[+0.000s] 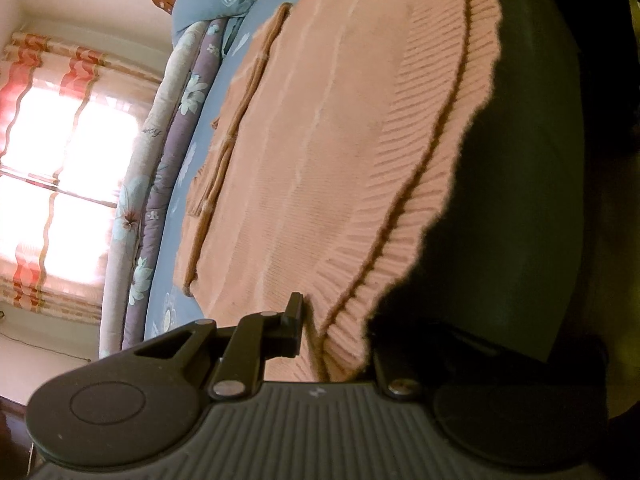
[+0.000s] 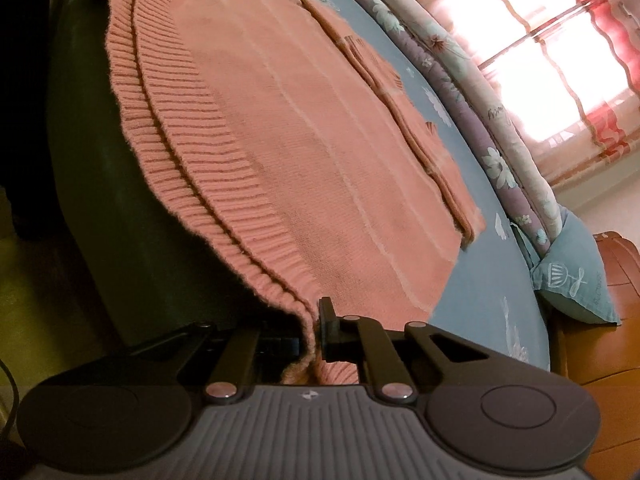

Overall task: Fold clothes
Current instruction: 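Carry the hem over the sweater body with both grippers and lower it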

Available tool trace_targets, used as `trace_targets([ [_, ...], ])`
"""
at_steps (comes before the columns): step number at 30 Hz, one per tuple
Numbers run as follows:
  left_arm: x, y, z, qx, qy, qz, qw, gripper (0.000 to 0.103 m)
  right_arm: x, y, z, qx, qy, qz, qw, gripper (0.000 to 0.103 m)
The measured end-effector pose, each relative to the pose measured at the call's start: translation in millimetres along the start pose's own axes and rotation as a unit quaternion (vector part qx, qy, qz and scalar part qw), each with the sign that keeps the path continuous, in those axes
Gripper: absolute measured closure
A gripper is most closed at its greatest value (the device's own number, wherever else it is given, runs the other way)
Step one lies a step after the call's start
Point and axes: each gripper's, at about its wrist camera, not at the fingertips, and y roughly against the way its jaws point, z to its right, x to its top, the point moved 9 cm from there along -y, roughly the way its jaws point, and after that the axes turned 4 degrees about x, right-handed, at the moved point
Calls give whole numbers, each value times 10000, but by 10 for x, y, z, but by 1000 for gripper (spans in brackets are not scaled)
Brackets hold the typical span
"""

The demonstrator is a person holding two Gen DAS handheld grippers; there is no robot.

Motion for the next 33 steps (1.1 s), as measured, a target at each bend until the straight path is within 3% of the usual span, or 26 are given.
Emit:
trace_targets([
  [16, 160, -5, -464, 430, -275, 9, 9987, 97, 345, 236, 535, -475, 287, 371, 9978, 94],
  [27, 289, -250, -763, 467, -666, 35, 9967, 98, 507, 38, 941, -681, 321, 409, 9963, 94],
  [33, 403, -474, -1019, 577, -647, 67, 9962, 98, 618, -159, 1204, -854, 345, 424, 9948, 94],
])
